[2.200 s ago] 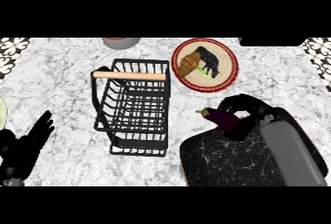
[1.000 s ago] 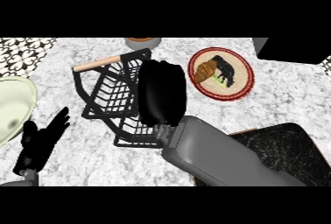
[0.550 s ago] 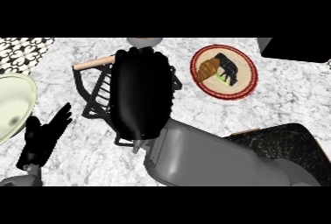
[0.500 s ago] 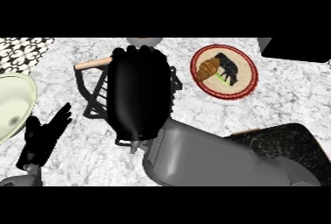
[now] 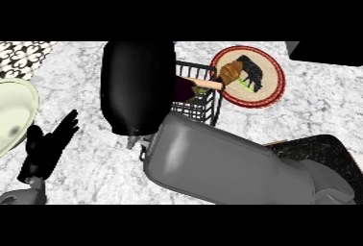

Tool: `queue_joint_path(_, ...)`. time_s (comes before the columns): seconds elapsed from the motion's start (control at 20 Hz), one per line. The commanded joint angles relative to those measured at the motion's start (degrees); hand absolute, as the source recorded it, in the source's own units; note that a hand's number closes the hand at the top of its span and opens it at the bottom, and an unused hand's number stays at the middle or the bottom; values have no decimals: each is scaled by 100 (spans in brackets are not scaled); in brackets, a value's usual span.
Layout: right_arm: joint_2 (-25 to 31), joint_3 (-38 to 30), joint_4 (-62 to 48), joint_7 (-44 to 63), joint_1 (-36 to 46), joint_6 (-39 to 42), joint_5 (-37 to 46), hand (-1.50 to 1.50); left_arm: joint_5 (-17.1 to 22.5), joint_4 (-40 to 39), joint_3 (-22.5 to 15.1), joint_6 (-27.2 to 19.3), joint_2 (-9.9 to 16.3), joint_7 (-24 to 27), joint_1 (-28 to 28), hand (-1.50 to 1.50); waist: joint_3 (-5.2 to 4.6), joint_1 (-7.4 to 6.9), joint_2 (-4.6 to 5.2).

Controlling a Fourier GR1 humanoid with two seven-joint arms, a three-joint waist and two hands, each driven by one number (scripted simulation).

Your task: Pick the eggplant from the tray and place it in the tiered basket

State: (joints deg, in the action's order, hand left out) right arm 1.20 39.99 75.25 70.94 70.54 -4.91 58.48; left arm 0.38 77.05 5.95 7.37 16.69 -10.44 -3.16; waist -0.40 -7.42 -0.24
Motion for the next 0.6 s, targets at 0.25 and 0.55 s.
queue_joint_path(0.25, -115, -485, -524, 951, 242, -1703, -123, 150, -14, -36, 49, -55, -5, 59, -162, 0, 15, 2, 129)
queue_joint_path(0.55, -116, -762, -1180, 656, 646, -2053, -446, 150, -71, -143, 33, -177, -141, 178, -127, 0, 13, 73, 121)
